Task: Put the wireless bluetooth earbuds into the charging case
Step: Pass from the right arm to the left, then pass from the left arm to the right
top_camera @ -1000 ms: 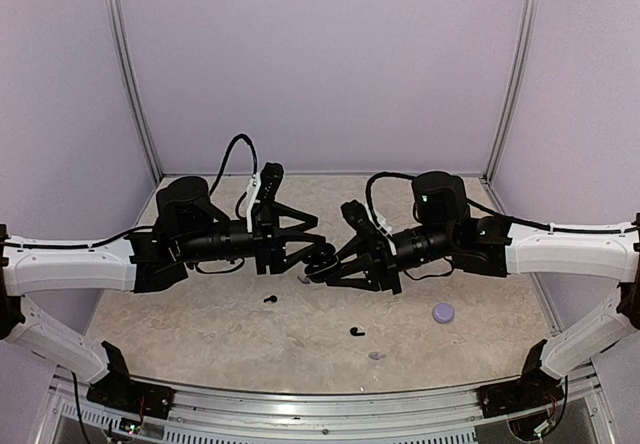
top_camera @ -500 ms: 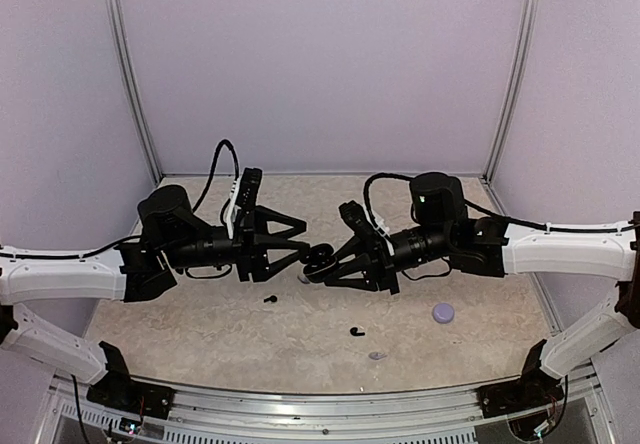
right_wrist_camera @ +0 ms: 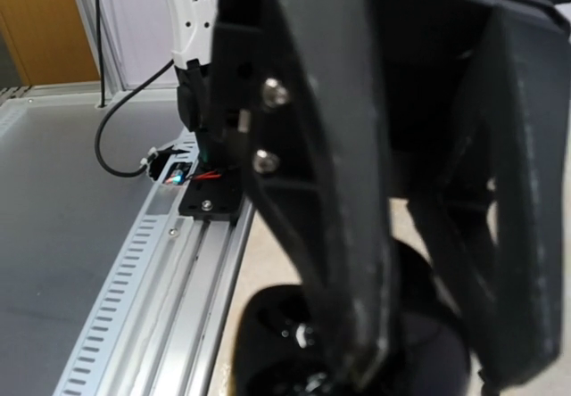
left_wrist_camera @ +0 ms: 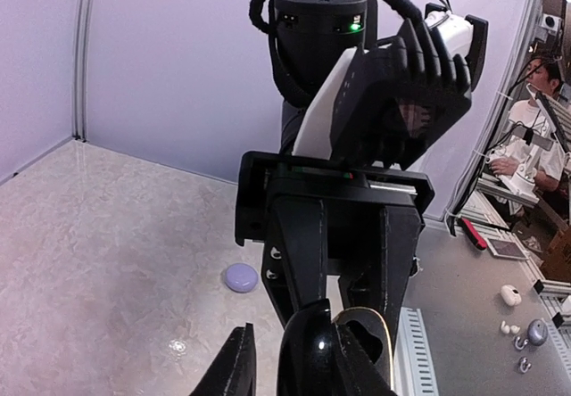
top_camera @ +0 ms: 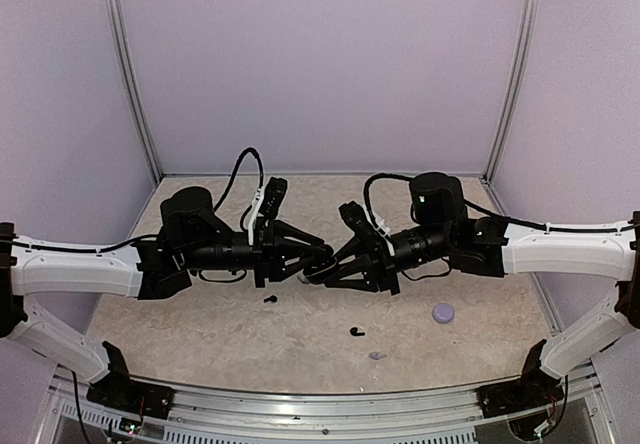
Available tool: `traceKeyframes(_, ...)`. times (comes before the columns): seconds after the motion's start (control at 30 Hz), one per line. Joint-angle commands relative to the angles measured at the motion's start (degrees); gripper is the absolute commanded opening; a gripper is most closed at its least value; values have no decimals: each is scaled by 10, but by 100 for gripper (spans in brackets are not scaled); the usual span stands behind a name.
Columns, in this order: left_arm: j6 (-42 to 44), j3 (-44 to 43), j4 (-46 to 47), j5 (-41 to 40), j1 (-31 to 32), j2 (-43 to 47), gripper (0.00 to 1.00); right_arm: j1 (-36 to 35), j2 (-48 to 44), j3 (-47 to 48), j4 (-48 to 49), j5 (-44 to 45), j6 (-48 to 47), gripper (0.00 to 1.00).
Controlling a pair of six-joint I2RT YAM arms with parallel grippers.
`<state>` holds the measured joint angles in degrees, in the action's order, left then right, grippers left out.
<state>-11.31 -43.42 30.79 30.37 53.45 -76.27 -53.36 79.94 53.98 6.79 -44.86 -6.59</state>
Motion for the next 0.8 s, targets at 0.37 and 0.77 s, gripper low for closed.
traceKeyframes(0.37, -12, -13, 35, 10, 4, 0, 4, 11, -11, -13, 82, -31, 46, 14)
traceKeyframes(0.77, -13, -12, 52, -25, 7, 10, 0, 13, 10, -41, 185, -70, 126, 48)
